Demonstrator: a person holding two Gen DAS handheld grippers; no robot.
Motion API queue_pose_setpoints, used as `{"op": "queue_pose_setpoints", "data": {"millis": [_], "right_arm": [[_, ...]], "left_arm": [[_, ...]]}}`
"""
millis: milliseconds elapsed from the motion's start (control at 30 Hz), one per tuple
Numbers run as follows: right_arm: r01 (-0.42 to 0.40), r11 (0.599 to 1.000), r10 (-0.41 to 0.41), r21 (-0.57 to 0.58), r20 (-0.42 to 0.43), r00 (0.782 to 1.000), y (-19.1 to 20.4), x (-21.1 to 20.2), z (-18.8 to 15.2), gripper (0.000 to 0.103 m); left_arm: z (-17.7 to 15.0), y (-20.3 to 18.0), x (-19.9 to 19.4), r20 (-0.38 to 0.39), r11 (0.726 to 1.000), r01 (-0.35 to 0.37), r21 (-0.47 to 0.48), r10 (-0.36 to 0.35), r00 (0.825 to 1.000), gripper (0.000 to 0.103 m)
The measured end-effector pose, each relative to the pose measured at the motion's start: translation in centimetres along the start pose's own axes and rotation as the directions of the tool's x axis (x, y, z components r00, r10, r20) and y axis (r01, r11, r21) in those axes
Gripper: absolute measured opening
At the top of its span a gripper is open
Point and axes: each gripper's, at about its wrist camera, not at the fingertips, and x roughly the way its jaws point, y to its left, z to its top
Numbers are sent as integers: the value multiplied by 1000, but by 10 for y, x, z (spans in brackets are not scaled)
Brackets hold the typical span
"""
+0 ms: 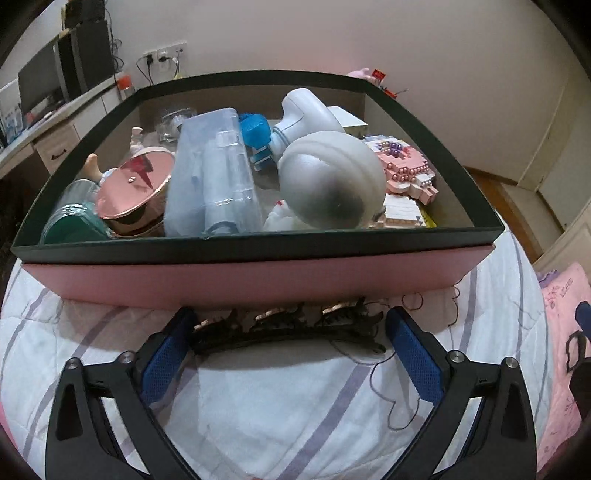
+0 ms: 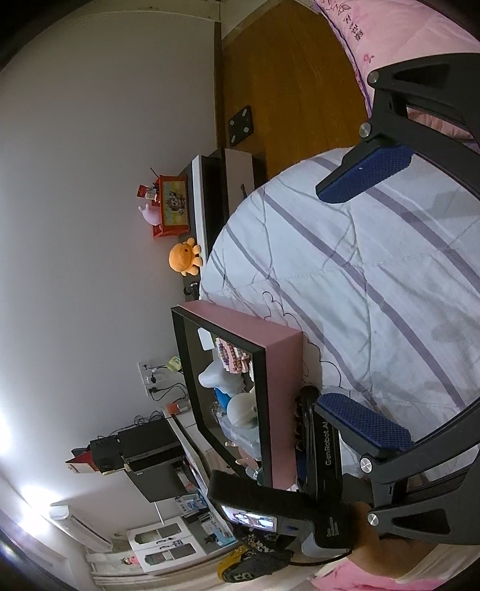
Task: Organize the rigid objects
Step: 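Grasp the black hair clip lengthwise with the left gripper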
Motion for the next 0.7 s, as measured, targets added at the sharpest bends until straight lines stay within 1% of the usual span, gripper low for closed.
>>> {"op": "queue_pose_setpoints", "data": {"millis": [133, 233, 300, 367, 467, 533, 600, 633, 700], "right_arm": [[3, 1000, -3, -7, -10, 1000, 4, 0, 0, 103], [4, 1000, -4, -16, -12, 1000, 8, -1, -1, 103], [3, 1000, -3, -15, -19, 1000, 10, -2, -3, 103], [3, 1000, -3, -17, -20, 1000, 15, -3, -4, 103], [-2, 1000, 1, -24, -27, 1000, 23, -3, -5, 103], [-16, 999, 15, -31, -32, 999, 31, -2, -6, 103], [-31, 999, 30, -43, -34, 999, 39, -2, -6, 103], [-37, 998, 35, -52, -38, 999, 43, -2, -6, 103], [-43, 997, 40, -61, -40, 998, 50, -2, -6, 103]], "left_arm": [[-9, 7, -7, 1, 999, -20, 41, 20, 1000, 97], [-21, 19, -18, -1, 998, -45, 42, 45, 999, 97], [-33, 34, -27, -2, 998, -55, 40, 55, 998, 97], [-45, 48, -38, -3, 998, -49, 35, 49, 999, 97], [-60, 71, -52, -12, 997, -65, 31, 65, 998, 98], [-68, 85, -62, -18, 997, -72, -8, 71, 997, 102], [-75, 97, -73, -6, 996, -57, -66, 57, 998, 103], [-78, 102, -79, 5, 993, -49, -112, 50, 999, 103], [-83, 106, -84, 11, 975, -44, -220, 48, 999, 103]]}}
